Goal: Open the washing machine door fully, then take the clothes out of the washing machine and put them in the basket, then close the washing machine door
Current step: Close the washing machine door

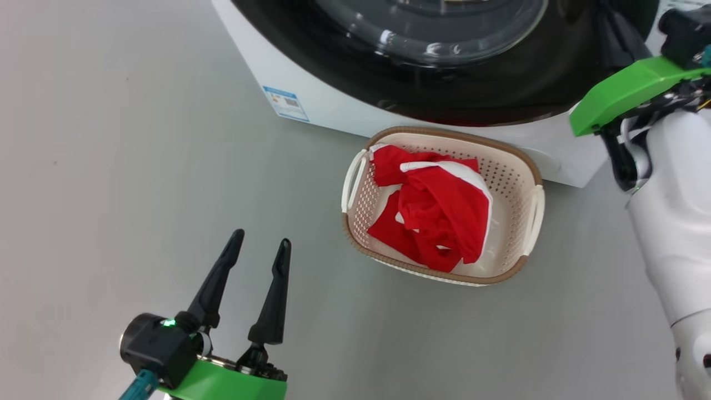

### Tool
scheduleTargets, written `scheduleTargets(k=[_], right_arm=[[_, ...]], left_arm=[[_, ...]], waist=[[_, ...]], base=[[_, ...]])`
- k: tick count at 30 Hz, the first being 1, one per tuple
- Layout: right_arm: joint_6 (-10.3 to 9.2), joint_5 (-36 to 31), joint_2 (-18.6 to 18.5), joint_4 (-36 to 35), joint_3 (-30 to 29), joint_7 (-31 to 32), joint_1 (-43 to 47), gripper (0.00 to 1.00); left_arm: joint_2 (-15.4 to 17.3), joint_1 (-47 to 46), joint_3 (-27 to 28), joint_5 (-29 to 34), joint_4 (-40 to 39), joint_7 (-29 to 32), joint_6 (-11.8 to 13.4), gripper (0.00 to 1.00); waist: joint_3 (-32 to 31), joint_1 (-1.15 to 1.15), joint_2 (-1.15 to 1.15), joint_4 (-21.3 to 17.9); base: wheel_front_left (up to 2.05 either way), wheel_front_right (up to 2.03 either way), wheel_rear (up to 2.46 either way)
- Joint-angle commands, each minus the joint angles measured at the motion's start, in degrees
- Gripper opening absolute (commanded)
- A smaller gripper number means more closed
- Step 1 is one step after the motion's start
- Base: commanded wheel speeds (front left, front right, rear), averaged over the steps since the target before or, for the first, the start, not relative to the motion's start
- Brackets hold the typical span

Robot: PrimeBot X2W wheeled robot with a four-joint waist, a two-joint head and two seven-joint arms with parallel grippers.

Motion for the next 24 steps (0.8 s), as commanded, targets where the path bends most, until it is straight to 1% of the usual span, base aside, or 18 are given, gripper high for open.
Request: scheduleTargets(k=[1, 2, 3, 4, 6, 10, 15, 24], right_arm=[[-0.30, -0.20, 1.43, -1.69, 1.17, -0.37, 1.09, 0.00], [-0.30, 0.01, 1.76, -2.15, 1.61, -0.37, 1.86, 0.00], [-0.30, 0.20, 2.09, -2.70, 2.04, -0.37, 2.72, 0.13], [-0.30, 0.33, 2.44, -3.25, 2.60, -0.37, 3.65, 0.34], [-0.30, 0.71, 3.05, -4.25, 3.56, -0.37, 5.64, 1.00], [-0.30, 0.67, 4.02, -6.66, 4.39, -0.37, 10.29, 1.00], [-0.30, 0.23, 5.31, -9.75, 5.10, -0.37, 16.06, 1.00], [-0.30, -1.82, 5.99, -18.79, 4.01, -0.37, 23.53, 1.00]], left_arm=[[0.49, -0.73, 2.17, -0.61, -1.02, -0.69, 0.16, 1.00], [0.49, -0.74, 2.29, -0.67, -0.94, -0.69, 0.21, 1.00], [0.49, -0.77, 2.43, -0.76, -0.91, -0.69, 0.18, 1.00], [0.49, -0.80, 2.60, -0.89, -0.92, -0.69, 0.14, 1.00], [0.49, -0.70, 2.87, -1.39, -0.50, -0.69, 0.08, 1.00], [0.48, -0.73, 3.34, -1.70, 0.90, -0.69, 0.03, 1.00], [0.48, -0.74, 5.13, -1.18, 2.58, -0.69, -0.11, 1.00], [0.48, -0.76, 9.11, 0.65, 3.32, -0.69, 0.88, 1.00]], waist=[[-0.76, 0.00, 0.00, -0.95], [-1.01, 0.00, 0.00, -1.45], [-1.28, 0.00, 0.00, -2.02], [-1.54, 0.00, 0.00, -2.64], [-2.14, 0.00, 0.00, -4.07], [-3.61, 0.00, 0.00, -7.37], [-5.31, 0.00, 0.00, -12.49], [-8.00, 0.00, 0.00, -21.02]], base=[[0.00, 0.00, 0.00], [0.00, 0.00, 0.00], [0.00, 0.00, 0.00], [0.00, 0.00, 0.00], [0.00, 0.00, 0.00], [0.00, 0.00, 0.00], [0.00, 0.00, 0.00], [0.00, 0.00, 0.00]])
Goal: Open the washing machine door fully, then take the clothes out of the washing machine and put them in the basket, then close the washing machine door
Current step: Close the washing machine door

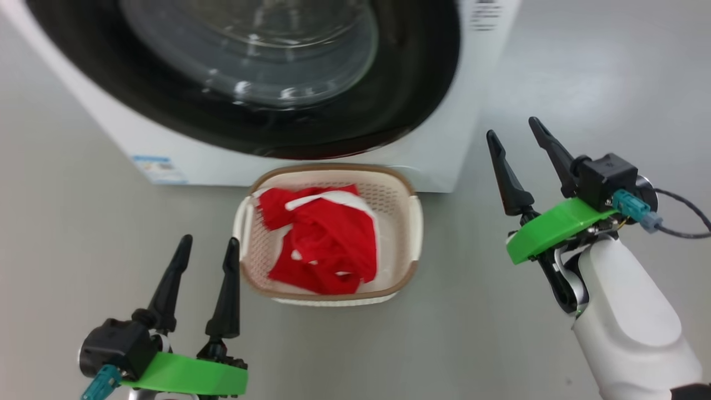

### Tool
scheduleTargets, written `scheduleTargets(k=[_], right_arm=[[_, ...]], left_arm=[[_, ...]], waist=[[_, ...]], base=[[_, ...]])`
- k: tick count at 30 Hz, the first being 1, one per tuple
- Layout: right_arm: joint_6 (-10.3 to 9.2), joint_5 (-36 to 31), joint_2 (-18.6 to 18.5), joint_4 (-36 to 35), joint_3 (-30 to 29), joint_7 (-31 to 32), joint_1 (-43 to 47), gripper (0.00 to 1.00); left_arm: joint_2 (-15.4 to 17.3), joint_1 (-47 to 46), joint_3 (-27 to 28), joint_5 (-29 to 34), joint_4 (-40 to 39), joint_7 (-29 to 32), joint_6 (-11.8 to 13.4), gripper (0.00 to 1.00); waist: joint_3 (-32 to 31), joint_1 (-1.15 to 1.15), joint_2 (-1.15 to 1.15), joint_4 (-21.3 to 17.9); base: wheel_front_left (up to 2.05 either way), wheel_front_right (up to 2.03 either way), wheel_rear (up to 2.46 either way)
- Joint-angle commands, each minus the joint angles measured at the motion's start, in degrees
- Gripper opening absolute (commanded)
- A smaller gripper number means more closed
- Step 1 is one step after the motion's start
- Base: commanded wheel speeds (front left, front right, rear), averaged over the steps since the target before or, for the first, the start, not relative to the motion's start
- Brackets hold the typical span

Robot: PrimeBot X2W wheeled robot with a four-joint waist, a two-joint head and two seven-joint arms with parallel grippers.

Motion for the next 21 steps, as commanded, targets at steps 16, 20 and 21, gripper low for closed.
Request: scheduleTargets(k=[16, 20, 21], right_arm=[[-0.06, -1.95, -1.26, -17.70, -4.08, -0.37, 16.17, 1.00], [-0.06, -2.03, -1.47, -21.42, -4.95, -0.37, 20.63, 1.00], [-0.06, -2.02, -1.45, -22.06, -5.04, -0.37, 21.58, 1.00]], left_arm=[[1.29, 1.65, 4.56, 4.31, 1.32, -0.68, -0.55, 1.00], [1.32, 3.04, 5.48, 4.33, 1.78, -0.68, -0.83, 1.00], [1.39, 3.48, 5.71, 4.33, 1.81, -0.68, -0.91, 1.00]], waist=[[-10.40, 0.00, 0.00, -10.48], [-12.42, 0.00, 0.00, -10.51], [-12.80, 0.00, 0.00, -10.54]], base=[[0.00, 0.00, 0.00], [0.00, 0.00, 0.00], [0.00, 0.00, 0.00]])
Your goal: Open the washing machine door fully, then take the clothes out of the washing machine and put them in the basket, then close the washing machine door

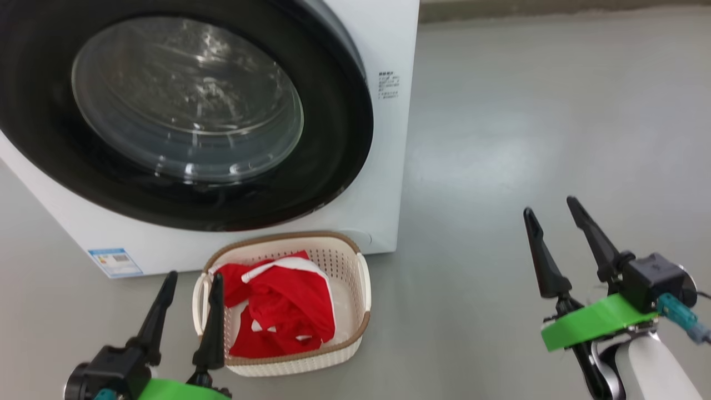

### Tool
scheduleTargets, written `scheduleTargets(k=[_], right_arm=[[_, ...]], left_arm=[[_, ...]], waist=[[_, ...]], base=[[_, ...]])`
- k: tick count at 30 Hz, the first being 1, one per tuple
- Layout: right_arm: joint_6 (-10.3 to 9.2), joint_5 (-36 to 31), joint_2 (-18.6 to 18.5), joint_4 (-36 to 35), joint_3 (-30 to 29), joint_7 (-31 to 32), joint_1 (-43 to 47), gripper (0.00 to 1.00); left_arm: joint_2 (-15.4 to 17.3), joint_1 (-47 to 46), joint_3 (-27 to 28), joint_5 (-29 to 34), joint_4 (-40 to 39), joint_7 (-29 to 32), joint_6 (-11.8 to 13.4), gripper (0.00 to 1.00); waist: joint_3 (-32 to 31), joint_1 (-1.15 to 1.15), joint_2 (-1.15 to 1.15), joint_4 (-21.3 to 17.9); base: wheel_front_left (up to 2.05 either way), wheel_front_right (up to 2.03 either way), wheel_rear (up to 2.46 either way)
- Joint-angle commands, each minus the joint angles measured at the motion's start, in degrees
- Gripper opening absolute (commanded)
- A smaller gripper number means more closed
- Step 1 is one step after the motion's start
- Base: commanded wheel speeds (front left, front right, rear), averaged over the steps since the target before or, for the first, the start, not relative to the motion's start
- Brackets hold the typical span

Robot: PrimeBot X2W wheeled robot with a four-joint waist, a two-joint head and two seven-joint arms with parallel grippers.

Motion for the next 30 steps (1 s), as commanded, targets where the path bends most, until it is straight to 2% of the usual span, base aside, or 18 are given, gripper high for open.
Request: scheduleTargets(k=[1, 9, 20, 30], right_arm=[[-0.06, -0.46, -0.36, -2.15, 0.95, -0.37, 0.20, 1.00], [-0.06, -1.96, -0.10, -4.99, -0.17, -0.37, 4.13, 1.00], [-0.06, -3.28, 1.14, -10.46, -3.85, -0.37, 10.86, 1.00], [-0.06, -3.46, 2.02, -11.46, -3.96, -0.37, 12.70, 1.00]], left_arm=[[1.08, -0.06, 2.40, 0.35, -1.09, -0.68, -0.44, 1.00], [1.78, 3.01, 4.37, 1.45, -0.44, -0.68, -0.64, 1.00], [1.02, 6.00, 6.68, 1.52, -0.35, -0.68, -0.51, 1.00], [0.50, 6.68, 6.21, 0.57, 0.84, -0.68, -0.85, 1.00]], waist=[[-1.99, 0.00, 0.00, -0.50], [-3.85, 0.00, 0.00, -0.58], [-5.96, 0.00, 0.00, 0.58], [-6.20, 0.00, 0.00, 1.27]], base=[[0.00, 0.00, 0.00], [0.00, 0.00, 0.00], [0.00, 0.00, 0.00], [0.00, 0.00, 0.00]])
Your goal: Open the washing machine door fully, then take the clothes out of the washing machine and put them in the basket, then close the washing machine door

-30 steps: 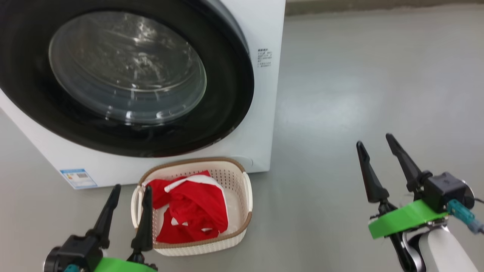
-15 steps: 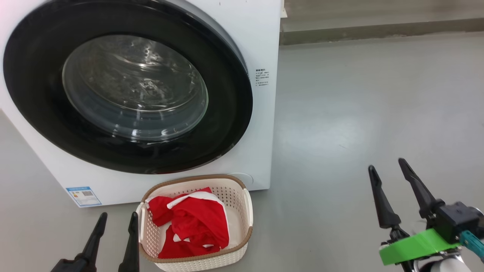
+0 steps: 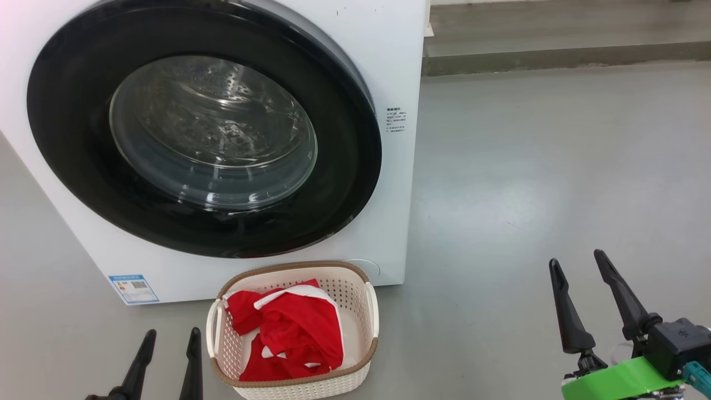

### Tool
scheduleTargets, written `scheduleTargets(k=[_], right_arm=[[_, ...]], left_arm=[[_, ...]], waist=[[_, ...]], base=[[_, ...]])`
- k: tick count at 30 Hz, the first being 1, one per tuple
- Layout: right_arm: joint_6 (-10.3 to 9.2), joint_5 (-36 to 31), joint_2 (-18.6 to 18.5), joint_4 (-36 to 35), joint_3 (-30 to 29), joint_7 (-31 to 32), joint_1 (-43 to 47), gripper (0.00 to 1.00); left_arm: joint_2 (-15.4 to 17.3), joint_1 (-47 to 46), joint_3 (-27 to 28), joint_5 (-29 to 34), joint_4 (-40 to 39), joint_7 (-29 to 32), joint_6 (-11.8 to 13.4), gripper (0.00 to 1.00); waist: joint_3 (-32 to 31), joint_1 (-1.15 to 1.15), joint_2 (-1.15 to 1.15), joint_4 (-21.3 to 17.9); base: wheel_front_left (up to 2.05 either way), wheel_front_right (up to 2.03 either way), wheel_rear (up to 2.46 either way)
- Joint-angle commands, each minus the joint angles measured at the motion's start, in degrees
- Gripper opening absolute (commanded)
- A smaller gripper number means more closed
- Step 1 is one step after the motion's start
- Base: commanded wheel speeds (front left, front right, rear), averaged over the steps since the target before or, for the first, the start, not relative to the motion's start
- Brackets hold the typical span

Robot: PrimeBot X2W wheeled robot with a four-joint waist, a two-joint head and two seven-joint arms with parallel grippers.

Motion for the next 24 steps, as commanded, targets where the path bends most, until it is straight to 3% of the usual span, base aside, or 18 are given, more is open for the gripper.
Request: scheduleTargets(k=[1, 8, 9, 16, 20, 24], right_arm=[[-0.06, 0.06, -0.36, -1.63, 1.44, -0.37, -0.65, 1.00], [-0.06, 0.02, -0.06, -1.70, 1.66, -0.37, 0.10, 1.00], [0.00, 0.02, 0.27, 0.02, 0.14, 0.00, 0.70, 0.00], [0.00, 1.59, 0.85, 3.76, 0.12, 0.41, 1.90, 0.00], [0.00, 4.22, 0.82, 3.92, 0.00, 1.08, 1.58, 0.00], [-0.01, 6.83, 0.79, 4.18, -0.11, 1.74, 1.26, 0.00]], left_arm=[[0.43, -1.32, 1.58, -0.44, -1.01, -0.69, -0.33, 1.00], [0.26, -1.35, 1.16, -2.20, -1.28, -0.69, -0.76, 1.00], [-0.07, 0.01, -0.52, -2.21, -0.01, 0.01, -0.52, 0.00], [-0.63, 0.57, -0.85, -3.79, 3.49, 0.95, -0.43, 0.00], [-0.61, 0.26, -0.69, -6.31, 3.46, 1.66, -0.46, 0.00], [-0.59, 0.01, -0.62, -8.82, 3.43, 2.25, -0.49, 0.00]], waist=[[-0.03, 0.00, 0.00, 0.08], [0.05, 0.00, 0.00, 0.35], [0.06, 0.00, 0.00, 0.37], [0.12, 0.01, 0.00, 0.36], [0.16, 0.13, 0.00, 0.35], [0.37, 0.02, 0.00, 0.33]], base=[[0.00, 0.00, 0.00], [0.00, 0.00, 0.00], [0.00, 0.00, 0.00], [0.00, 0.00, 0.00], [0.00, 0.00, 0.00], [0.00, 0.00, 0.00]])
